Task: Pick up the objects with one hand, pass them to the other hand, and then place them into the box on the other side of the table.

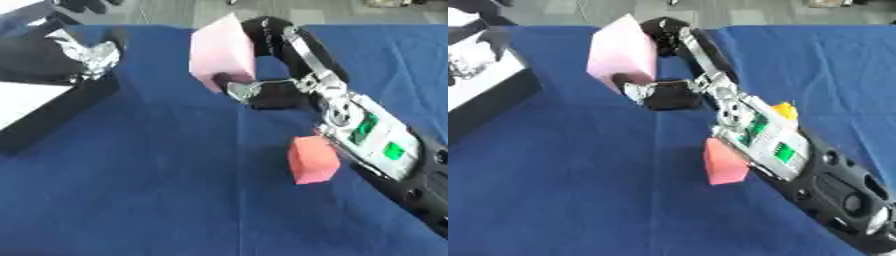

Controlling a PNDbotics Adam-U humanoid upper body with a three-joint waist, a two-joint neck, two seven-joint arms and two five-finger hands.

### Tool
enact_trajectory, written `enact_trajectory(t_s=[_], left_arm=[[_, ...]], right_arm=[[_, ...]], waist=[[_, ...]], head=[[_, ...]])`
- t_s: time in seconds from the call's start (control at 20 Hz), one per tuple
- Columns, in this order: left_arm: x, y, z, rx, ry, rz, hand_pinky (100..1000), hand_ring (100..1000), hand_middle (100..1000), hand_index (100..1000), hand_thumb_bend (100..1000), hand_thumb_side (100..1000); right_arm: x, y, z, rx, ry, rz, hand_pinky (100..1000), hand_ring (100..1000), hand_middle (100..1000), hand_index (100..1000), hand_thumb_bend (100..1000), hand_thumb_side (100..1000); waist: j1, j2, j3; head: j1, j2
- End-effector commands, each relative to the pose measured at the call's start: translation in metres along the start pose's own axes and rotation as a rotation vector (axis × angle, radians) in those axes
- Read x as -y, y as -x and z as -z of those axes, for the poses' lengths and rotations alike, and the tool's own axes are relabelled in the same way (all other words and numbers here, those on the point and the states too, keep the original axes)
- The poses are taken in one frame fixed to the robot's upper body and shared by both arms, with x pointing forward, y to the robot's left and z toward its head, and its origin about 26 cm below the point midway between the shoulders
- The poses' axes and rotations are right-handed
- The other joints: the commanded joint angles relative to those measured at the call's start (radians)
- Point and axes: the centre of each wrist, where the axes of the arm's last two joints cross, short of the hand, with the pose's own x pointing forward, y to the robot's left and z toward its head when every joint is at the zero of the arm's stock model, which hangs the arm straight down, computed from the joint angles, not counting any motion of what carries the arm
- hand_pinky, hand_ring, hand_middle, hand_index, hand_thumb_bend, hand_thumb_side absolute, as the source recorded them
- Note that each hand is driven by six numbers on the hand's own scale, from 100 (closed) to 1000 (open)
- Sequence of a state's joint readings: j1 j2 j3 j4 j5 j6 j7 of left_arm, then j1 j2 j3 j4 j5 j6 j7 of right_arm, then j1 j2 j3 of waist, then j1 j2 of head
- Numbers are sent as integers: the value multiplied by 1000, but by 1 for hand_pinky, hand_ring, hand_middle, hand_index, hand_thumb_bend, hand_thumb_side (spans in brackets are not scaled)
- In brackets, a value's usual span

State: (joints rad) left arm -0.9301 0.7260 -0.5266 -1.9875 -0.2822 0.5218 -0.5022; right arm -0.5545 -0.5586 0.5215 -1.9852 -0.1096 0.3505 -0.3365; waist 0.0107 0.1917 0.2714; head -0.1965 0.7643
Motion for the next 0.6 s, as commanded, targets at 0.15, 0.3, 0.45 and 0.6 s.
enact_trajectory(t_s=[0.15,0.3,0.45,0.6], left_arm=[[1,-12,3,13,-13,54,918,889,862,926,100,547],[4,-16,6,28,-4,59,919,891,863,920,132,588],[6,-20,8,36,-4,69,919,893,865,918,172,609],[10,-25,11,37,-4,81,923,897,867,908,241,673]], right_arm=[[-1,-9,2,62,-24,-24,786,701,410,523,264,100],[-3,-10,2,73,-37,-31,787,700,410,524,264,100],[-5,-10,2,92,-54,-43,788,699,412,524,265,100],[-8,-11,2,121,-77,-62,789,697,414,524,267,100]], waist=[[14,-34,7],[12,-33,10],[10,-33,12],[8,-32,13]], head=[[5,6],[7,6],[9,6],[14,6]])
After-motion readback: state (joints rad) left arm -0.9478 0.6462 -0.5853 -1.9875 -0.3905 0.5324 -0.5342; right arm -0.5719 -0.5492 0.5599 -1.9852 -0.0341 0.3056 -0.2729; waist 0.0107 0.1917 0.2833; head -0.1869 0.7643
